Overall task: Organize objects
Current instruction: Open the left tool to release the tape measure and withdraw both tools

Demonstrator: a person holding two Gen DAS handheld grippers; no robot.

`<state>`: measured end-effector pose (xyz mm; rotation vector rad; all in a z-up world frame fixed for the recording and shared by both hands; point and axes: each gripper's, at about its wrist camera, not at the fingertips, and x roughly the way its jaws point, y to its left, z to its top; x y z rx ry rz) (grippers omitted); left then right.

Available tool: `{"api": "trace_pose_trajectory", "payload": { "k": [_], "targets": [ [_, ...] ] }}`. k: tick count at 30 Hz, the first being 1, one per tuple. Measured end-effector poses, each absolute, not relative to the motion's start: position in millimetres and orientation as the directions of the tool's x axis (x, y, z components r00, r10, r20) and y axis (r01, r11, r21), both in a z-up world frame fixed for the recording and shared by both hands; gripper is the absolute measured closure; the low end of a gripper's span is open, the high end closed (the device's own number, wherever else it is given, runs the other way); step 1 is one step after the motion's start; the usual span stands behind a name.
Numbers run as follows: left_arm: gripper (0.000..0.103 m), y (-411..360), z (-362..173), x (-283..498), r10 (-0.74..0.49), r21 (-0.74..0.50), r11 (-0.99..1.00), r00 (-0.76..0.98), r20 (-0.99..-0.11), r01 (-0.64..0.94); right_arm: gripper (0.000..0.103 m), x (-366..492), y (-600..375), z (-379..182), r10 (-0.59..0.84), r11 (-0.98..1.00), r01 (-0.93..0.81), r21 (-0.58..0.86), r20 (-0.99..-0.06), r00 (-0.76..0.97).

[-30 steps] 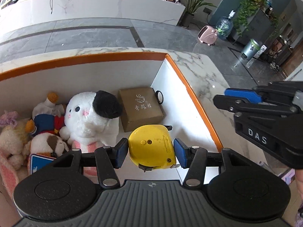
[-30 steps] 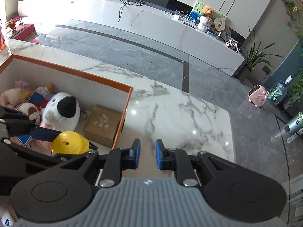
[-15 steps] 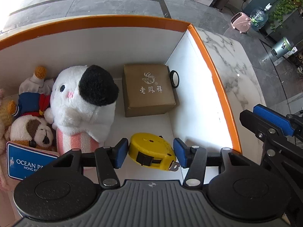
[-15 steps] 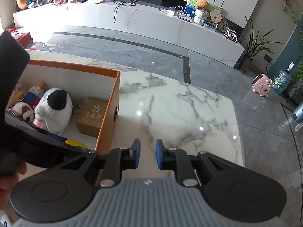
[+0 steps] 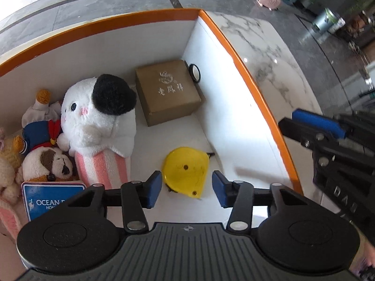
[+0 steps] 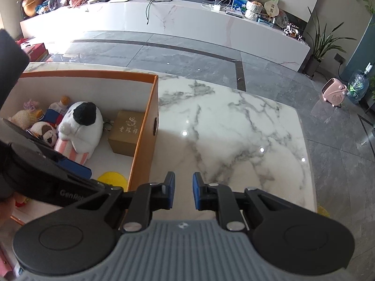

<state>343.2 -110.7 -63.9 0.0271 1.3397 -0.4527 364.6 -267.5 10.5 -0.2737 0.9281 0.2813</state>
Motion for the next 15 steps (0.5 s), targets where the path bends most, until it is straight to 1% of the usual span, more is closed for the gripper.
{"api": "trace_pose_trajectory", "payload": {
  "k": [1,4,8,11,12,15],
  "targets": [
    [0.061,-111,-66,343,-0.291,-0.231,0.91,0.135,-0.947,0.344,0.086,364,-268,11,0.125,0.932,-0.349,-0.1,-0.815,0.566],
    [0.064,-109,-76,347,-0.29,-0.255,0.91,0.061,-0.955,0.328,0.086,361,-266,15,0.135,0.934,-0.345,-0.089,-0.808,0.573],
    [0.069,-119,-86,347,-0.293,-0.273,0.899,0.008,-0.956,0.342,0.086,357,-263,17,0.162,0.929,-0.363,-0.065,-0.811,0.561],
    [0.075,-123,-93,353,-0.269,-0.261,0.908,-0.023,-0.963,0.328,0.086,357,-262,14,0.161,0.929,-0.364,-0.063,-0.818,0.552],
    [0.079,-123,-93,354,-0.271,-0.265,0.907,-0.028,-0.962,0.329,0.086,358,-262,13,0.159,0.93,-0.363,-0.063,-0.819,0.551],
    [0.085,-125,-87,354,-0.204,-0.183,0.911,0.02,-0.979,0.371,0.086,358,-262,11,0.162,0.931,-0.361,-0.057,-0.821,0.547]
  ]
}}
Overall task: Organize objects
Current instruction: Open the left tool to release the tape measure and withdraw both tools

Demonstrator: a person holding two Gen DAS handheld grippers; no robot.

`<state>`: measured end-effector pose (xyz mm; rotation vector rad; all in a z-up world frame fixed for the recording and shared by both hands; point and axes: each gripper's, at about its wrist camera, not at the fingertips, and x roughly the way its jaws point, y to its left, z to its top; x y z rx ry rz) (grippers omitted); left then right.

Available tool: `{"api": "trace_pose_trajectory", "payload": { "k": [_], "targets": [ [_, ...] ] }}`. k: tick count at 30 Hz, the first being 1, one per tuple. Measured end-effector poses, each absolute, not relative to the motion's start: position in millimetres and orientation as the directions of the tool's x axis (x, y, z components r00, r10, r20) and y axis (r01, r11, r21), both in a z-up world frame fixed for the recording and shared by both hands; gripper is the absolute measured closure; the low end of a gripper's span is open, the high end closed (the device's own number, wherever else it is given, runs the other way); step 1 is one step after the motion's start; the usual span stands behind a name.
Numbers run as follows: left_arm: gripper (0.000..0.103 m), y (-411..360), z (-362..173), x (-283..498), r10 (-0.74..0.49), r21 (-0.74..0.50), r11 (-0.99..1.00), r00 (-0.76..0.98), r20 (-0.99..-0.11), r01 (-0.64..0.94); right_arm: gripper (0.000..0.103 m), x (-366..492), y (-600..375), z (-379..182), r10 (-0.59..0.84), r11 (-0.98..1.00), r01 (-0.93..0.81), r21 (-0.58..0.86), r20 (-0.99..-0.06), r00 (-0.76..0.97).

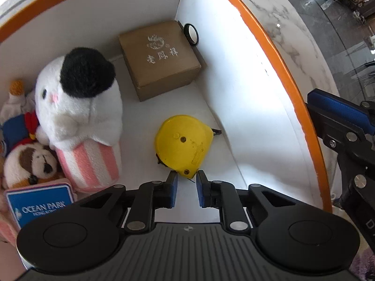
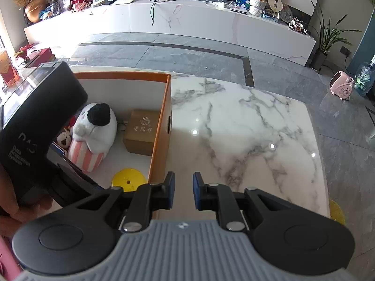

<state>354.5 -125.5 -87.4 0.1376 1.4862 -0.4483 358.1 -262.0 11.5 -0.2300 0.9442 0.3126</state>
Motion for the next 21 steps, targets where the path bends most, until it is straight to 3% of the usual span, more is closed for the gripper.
{"api": "trace_pose_trajectory", "payload": {
  "k": [2,11,15,21],
  "targets": [
    [0.086,-125,-85,356,-0.178,-0.144,0.911,0.054,-0.983,0.386,0.086,358,-261,10,0.163,0.93,-0.362,-0.057,-0.822,0.546],
    [0.091,-123,-88,365,-0.239,-0.177,0.887,0.096,-0.966,0.427,0.086,358,-259,6,0.166,0.93,-0.363,-0.049,-0.826,0.538],
    [0.091,-128,-84,358,-0.198,-0.092,0.863,0.165,-0.966,0.498,0.09,358,-258,3,0.168,0.929,-0.367,-0.045,-0.832,0.528],
    [0.092,-138,-83,352,-0.206,-0.063,0.817,0.188,-0.96,0.574,0.093,357,-257,2,0.167,0.93,-0.366,-0.045,-0.834,0.526]
  ]
}}
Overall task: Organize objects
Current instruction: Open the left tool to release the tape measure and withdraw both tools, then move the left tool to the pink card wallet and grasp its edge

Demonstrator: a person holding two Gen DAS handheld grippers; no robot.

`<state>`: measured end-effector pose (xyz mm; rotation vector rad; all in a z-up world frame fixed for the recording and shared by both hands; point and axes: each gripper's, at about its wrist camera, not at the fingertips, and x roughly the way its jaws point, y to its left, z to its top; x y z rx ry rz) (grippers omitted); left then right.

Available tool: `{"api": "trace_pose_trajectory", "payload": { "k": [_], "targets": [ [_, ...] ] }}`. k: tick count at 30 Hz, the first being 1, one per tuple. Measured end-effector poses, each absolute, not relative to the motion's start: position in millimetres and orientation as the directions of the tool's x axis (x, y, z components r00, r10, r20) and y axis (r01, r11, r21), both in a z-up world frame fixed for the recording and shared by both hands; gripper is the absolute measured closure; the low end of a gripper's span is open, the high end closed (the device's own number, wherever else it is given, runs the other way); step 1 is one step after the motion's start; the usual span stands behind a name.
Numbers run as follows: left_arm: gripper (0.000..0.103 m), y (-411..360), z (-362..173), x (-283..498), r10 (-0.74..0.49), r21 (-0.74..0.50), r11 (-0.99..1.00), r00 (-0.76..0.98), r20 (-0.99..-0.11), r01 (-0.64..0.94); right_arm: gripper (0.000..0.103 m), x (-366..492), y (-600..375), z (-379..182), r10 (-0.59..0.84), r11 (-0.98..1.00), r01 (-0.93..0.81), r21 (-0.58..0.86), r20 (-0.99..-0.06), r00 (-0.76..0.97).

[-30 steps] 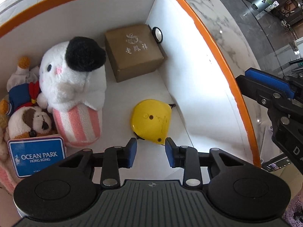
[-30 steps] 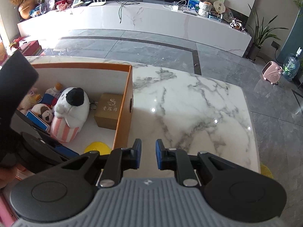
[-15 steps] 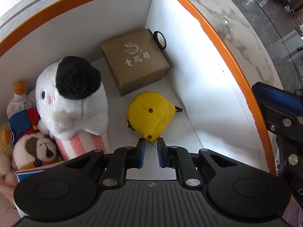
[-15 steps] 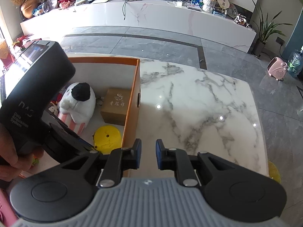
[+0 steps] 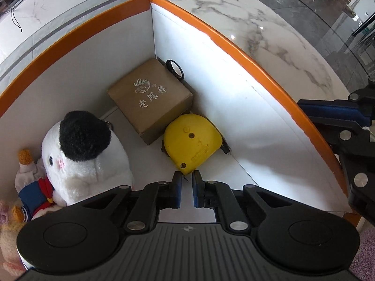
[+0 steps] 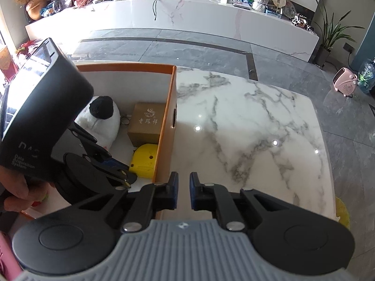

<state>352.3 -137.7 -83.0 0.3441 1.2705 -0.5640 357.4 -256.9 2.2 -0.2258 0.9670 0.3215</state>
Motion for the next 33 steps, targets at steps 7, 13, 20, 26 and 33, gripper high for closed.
{"api": "trace_pose_trajectory", "payload": {
  "k": [7,13,20,26,33],
  "targets": [
    [0.087,-133,-72,348,-0.266,-0.11,0.833,0.218,-0.939,0.542,0.093,352,-257,7,0.164,0.932,-0.359,-0.048,-0.828,0.536],
    [0.087,-121,-25,306,-0.337,-0.095,0.819,0.341,-0.878,0.566,0.092,325,-250,27,0.153,0.942,-0.327,-0.069,-0.781,0.606],
    [0.087,-83,22,247,-0.358,-0.073,0.849,0.467,-0.809,0.524,0.091,272,-238,49,0.18,0.952,-0.303,-0.05,-0.708,0.683],
    [0.087,-55,32,198,-0.342,-0.065,0.876,0.522,-0.781,0.477,0.084,217,-226,57,0.266,0.939,-0.344,0.005,-0.642,0.719],
    [0.086,-7,22,139,-0.304,-0.095,0.917,0.523,-0.797,0.388,0.075,167,-214,29,0.295,0.924,-0.383,0.015,-0.668,0.684]
  ]
}}
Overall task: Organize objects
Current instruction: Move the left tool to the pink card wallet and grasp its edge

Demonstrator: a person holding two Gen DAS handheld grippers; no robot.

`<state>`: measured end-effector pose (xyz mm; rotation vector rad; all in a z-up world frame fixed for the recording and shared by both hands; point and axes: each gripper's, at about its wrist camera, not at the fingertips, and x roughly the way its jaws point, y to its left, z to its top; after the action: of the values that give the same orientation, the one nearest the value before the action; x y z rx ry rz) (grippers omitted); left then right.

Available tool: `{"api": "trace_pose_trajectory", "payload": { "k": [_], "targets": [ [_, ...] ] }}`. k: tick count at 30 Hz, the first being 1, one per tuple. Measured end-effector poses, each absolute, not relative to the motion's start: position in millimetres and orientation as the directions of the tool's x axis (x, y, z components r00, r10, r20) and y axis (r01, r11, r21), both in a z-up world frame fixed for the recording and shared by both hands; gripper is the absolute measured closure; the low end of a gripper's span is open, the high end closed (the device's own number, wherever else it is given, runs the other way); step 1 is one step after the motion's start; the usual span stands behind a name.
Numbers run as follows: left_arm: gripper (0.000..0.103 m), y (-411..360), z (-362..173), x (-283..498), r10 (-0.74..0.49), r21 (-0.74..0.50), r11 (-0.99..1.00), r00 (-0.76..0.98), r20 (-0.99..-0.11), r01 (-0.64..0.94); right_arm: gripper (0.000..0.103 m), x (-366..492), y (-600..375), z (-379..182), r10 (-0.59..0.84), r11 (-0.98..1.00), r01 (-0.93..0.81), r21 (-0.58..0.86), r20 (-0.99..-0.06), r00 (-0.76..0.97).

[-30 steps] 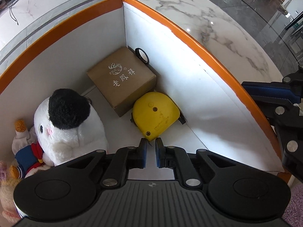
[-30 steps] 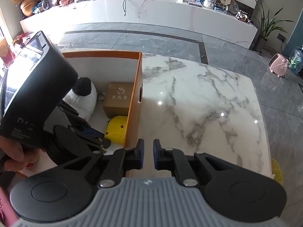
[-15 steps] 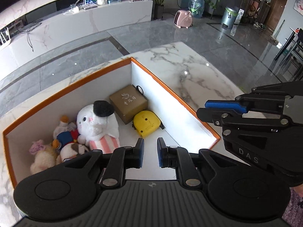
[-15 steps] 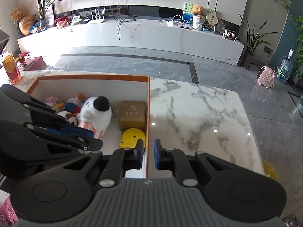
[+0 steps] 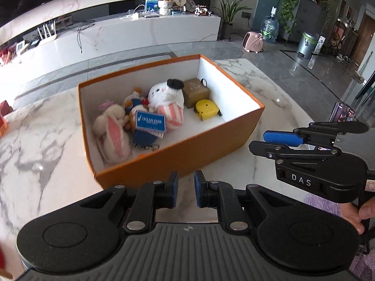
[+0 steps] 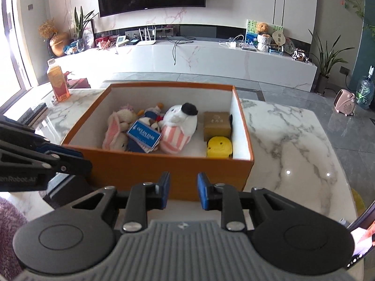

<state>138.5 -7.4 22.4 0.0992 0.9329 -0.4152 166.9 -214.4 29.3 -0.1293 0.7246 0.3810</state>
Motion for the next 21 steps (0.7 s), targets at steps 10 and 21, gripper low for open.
{"api": "trace_pose_trajectory", "payload": {
  "k": [10,21],
  "targets": [
    [0.071,34,-26,89,-0.196,-0.086,0.962,0.436,-0.878,0.259,0.07,125,-210,-34,0.313,0.911,-0.407,0.071,-0.76,0.569],
    [0.058,57,-61,84,-0.117,-0.053,0.985,0.401,-0.909,0.167,0.07,97,-158,-60,0.528,0.797,-0.513,0.319,-0.78,0.335]
  ]
}}
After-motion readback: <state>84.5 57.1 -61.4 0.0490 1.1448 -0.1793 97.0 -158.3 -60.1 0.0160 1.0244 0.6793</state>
